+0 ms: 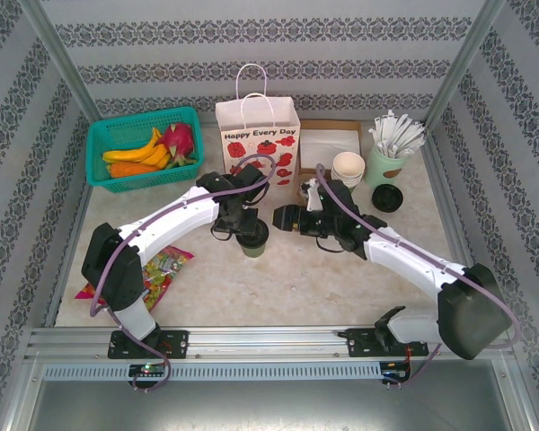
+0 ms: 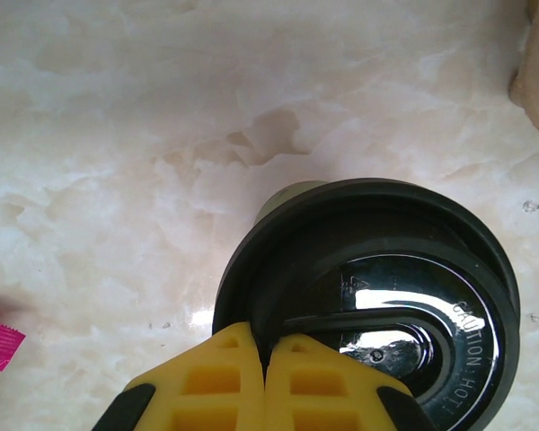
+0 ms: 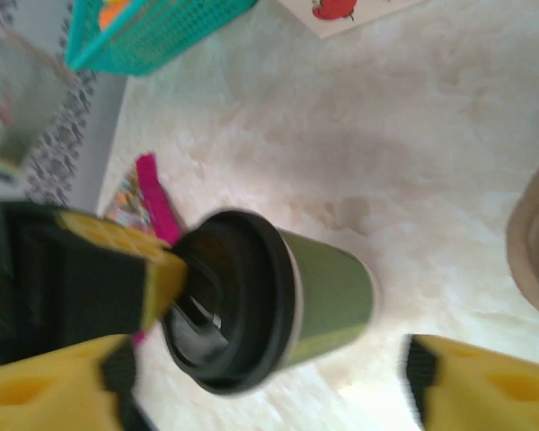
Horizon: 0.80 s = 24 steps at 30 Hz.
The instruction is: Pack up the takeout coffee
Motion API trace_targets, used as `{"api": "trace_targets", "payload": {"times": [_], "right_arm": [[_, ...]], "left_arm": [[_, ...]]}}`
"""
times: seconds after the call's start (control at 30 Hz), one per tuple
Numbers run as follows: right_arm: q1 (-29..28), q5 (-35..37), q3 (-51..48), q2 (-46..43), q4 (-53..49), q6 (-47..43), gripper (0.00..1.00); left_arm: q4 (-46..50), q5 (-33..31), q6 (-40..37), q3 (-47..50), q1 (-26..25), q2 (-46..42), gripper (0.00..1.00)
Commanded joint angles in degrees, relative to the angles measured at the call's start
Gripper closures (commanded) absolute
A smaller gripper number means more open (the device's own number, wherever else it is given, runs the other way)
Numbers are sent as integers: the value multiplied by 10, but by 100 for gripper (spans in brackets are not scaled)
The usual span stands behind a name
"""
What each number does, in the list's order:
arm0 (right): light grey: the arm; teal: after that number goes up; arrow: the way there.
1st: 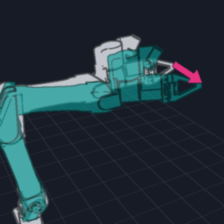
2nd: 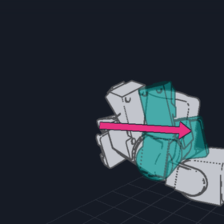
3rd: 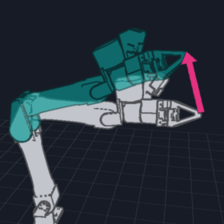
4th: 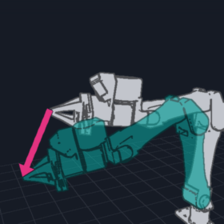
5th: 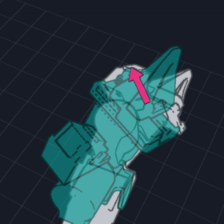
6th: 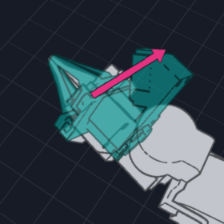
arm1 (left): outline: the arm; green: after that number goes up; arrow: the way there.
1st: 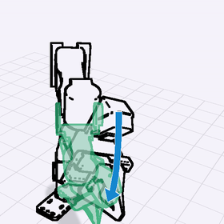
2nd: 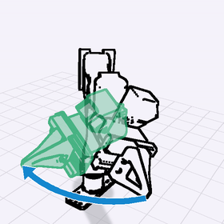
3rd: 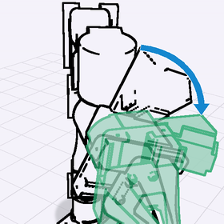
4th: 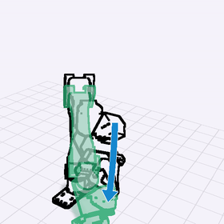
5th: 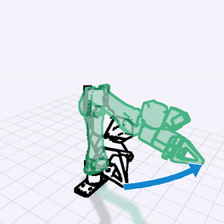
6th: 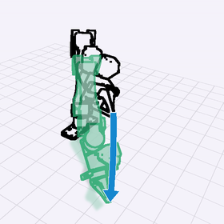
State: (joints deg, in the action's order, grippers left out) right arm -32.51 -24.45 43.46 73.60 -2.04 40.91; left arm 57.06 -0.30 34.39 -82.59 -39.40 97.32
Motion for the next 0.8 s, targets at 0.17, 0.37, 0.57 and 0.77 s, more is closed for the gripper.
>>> {"api": "trace_targets", "payload": {"times": [0.17, 0.37, 0.57, 0.77], "right_arm": [[-51, 24, -54, -12, 19, -43, 2], [-89, 54, -71, 7, 73, -48, 2], [-96, 65, -85, 20, 118, -58, 2], [-101, 65, -80, 43, 123, -70, 2]], "left_arm": [[25, 5, 15, -14, -5, 17, 100], [21, 15, 32, -7, -5, 20, 100], [14, 31, 40, -1, -5, 24, 100], [6, 42, 47, 5, -6, 25, 100]]}}
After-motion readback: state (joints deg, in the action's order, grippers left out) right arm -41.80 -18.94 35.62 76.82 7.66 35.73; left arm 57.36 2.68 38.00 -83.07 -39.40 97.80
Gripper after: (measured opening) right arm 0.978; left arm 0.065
